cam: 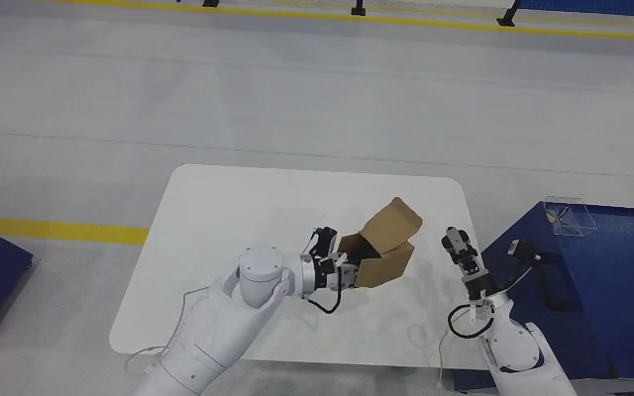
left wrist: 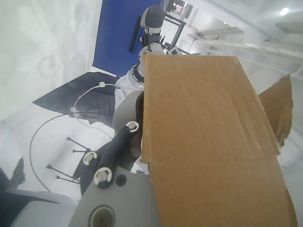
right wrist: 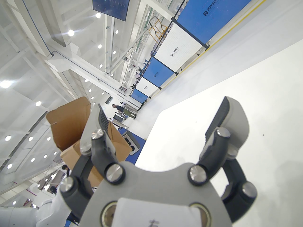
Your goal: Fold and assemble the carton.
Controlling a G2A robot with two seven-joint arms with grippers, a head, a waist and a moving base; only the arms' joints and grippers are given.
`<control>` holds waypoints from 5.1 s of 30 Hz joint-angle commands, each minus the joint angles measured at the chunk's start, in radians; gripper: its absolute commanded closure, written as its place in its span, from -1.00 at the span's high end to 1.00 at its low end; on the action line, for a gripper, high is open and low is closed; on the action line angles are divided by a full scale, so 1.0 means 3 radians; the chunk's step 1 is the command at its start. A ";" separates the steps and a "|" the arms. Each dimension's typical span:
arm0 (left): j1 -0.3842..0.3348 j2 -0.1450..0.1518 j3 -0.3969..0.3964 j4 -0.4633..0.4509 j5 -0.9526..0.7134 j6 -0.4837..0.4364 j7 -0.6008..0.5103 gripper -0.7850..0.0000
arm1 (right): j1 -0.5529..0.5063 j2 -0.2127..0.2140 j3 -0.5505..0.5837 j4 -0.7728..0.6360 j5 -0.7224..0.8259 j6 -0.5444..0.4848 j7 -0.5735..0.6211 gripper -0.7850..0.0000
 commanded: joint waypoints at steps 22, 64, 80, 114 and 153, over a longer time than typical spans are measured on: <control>0.0439 -0.0207 -0.0469 -0.0535 -0.2382 0.1478 0.2400 -1.00 | 0.0000 0.0000 0.0000 0.0000 0.0000 0.0000 0.0000 1.00; 0.0643 -0.0341 -0.0486 -0.0996 -0.4134 0.0276 0.6131 -1.00 | 0.0000 0.0000 0.0000 0.0000 0.0000 0.0000 0.0000 1.00; 0.0174 -0.0609 0.0275 0.0022 -0.3531 -0.1443 0.5977 -1.00 | 0.0000 0.0000 0.0000 0.0000 0.0000 0.0000 0.0000 1.00; 0.1760 -0.0378 -0.0687 -0.1712 -0.2543 -0.0284 0.4812 1.00 | 0.0000 0.0000 0.0000 0.0000 0.0000 0.0000 0.0000 1.00; 0.1411 -0.0160 0.0208 -0.1207 0.1825 0.1834 0.4154 1.00 | 0.0762 -0.0191 -0.1406 0.0011 -0.2956 0.1765 0.0320 1.00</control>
